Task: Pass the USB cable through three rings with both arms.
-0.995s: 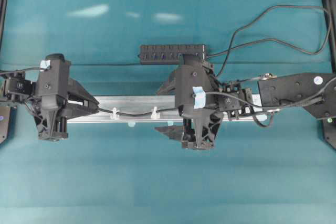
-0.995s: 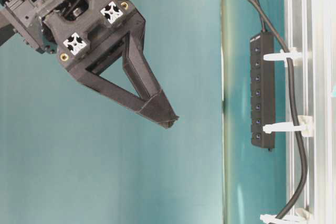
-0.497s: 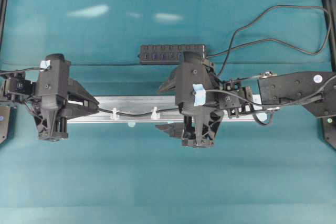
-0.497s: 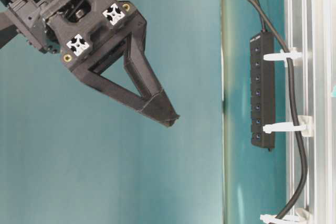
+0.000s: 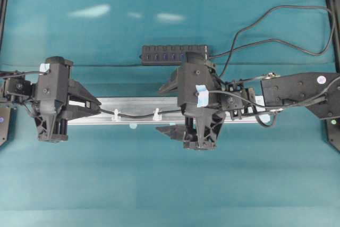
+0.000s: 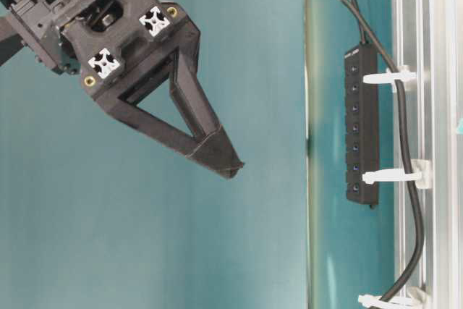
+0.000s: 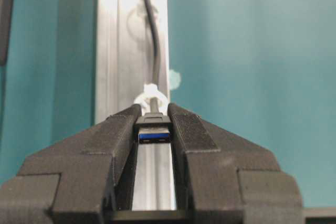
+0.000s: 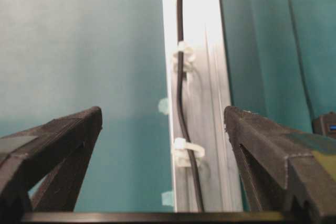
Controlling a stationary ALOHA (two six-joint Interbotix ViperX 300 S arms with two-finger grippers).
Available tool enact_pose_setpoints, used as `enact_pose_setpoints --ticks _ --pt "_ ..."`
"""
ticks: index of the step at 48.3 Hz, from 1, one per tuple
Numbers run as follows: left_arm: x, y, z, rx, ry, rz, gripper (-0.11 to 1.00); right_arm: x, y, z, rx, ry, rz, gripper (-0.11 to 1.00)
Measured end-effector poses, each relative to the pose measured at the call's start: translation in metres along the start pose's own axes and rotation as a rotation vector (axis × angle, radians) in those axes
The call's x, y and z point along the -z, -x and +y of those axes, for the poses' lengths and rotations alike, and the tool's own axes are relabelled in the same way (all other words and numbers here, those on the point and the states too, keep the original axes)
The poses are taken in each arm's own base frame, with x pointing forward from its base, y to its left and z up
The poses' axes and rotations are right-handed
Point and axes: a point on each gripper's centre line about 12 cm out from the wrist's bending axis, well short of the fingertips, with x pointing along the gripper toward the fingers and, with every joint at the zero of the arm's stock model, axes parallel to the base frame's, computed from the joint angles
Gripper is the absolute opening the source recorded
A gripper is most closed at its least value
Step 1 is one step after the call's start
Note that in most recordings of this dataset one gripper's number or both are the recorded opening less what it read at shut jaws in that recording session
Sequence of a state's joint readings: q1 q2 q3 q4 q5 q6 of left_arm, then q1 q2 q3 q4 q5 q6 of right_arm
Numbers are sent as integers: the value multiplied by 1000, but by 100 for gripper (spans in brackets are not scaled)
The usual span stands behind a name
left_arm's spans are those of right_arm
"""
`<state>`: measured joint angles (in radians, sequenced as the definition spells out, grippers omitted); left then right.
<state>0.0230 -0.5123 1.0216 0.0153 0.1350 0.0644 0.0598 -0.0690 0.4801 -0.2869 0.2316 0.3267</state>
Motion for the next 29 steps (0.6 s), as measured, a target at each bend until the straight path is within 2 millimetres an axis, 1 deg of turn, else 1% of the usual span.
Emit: enact_pose_setpoints --ticks 10,29 --pt "0 0 0 0 -67 -2 21 2 -3 0 -1 -1 5 88" --pt "0 0 0 0 -69 -2 21 2 -4 0 -1 -1 6 88"
